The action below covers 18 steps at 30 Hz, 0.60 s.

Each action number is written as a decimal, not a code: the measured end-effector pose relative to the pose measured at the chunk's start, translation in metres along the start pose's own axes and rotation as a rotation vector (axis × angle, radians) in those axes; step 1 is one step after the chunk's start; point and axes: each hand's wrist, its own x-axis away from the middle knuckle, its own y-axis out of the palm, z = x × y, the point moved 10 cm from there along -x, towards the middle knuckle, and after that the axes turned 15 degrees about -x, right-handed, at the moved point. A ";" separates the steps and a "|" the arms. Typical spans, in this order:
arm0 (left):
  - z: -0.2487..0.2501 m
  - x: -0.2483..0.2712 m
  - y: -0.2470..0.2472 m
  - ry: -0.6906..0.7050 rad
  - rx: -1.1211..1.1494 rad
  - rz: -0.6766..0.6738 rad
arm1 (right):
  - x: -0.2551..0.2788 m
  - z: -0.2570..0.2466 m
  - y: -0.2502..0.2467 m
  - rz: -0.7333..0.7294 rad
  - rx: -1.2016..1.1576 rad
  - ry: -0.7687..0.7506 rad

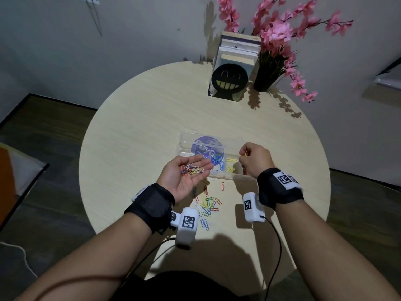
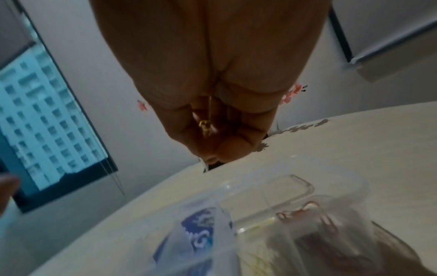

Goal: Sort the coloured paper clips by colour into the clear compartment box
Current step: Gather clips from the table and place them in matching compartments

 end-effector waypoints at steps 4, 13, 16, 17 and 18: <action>0.001 -0.001 0.001 0.002 -0.002 0.008 | -0.011 0.017 0.028 -0.103 0.093 0.053; 0.004 -0.002 0.007 0.006 -0.007 -0.018 | 0.031 -0.066 0.014 -0.031 -0.015 -0.318; 0.002 -0.002 0.011 0.005 -0.023 -0.019 | 0.068 -0.103 0.043 -0.221 0.043 -0.468; 0.000 -0.002 0.013 0.004 -0.033 -0.017 | 0.076 -0.107 0.054 -0.278 0.091 -0.482; -0.001 -0.001 0.013 0.003 -0.039 -0.014 | 0.080 -0.108 0.063 -0.315 0.156 -0.480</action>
